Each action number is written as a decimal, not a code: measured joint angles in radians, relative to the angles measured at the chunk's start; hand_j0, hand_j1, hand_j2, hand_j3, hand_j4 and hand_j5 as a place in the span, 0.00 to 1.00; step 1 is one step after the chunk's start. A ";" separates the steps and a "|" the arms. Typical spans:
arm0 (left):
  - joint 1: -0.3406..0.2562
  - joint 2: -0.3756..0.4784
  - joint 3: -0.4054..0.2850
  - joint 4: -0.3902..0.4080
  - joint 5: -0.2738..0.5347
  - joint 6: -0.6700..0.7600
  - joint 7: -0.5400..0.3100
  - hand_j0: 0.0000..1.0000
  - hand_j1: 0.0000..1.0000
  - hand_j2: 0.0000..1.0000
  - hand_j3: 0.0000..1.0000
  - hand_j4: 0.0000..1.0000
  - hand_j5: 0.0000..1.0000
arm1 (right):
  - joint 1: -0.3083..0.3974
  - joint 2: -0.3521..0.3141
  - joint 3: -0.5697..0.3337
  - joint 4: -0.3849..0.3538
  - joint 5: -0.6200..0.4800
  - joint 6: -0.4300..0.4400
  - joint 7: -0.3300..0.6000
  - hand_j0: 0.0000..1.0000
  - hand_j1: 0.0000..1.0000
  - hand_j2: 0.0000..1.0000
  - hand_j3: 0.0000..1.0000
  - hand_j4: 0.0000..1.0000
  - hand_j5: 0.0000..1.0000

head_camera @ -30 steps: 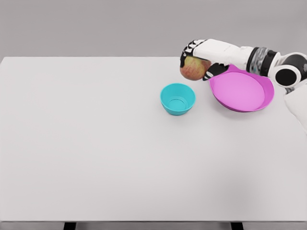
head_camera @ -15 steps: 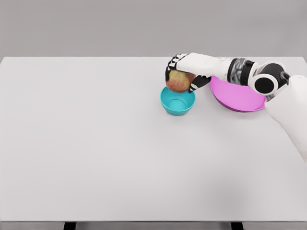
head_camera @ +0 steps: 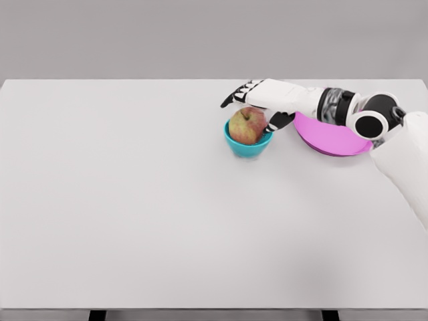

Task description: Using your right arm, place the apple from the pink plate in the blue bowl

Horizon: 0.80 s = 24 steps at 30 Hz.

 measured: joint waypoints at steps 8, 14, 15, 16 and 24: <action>0.000 0.000 0.000 0.000 0.000 0.000 0.000 1.00 1.00 1.00 1.00 1.00 1.00 | 0.057 -0.051 -0.065 -0.124 -0.001 0.037 0.000 1.00 1.00 1.00 1.00 1.00 1.00; 0.000 0.000 0.000 0.000 0.000 0.000 0.000 1.00 1.00 1.00 1.00 1.00 1.00 | 0.140 -0.246 -0.087 -0.342 -0.129 0.090 0.000 1.00 1.00 1.00 1.00 1.00 1.00; 0.000 0.000 0.000 0.000 0.000 0.000 0.000 1.00 1.00 1.00 1.00 1.00 1.00 | 0.156 -0.268 -0.088 -0.361 -0.142 0.093 0.000 1.00 1.00 1.00 1.00 1.00 1.00; -0.003 0.000 0.001 0.000 0.002 0.000 0.000 1.00 1.00 1.00 1.00 1.00 1.00 | 0.164 -0.285 -0.088 -0.374 -0.152 0.095 0.000 1.00 1.00 1.00 1.00 1.00 1.00; 0.005 0.000 -0.002 0.001 0.004 0.003 0.000 1.00 1.00 1.00 1.00 1.00 1.00 | 0.178 -0.345 -0.094 -0.411 -0.176 0.097 0.000 1.00 1.00 1.00 1.00 1.00 1.00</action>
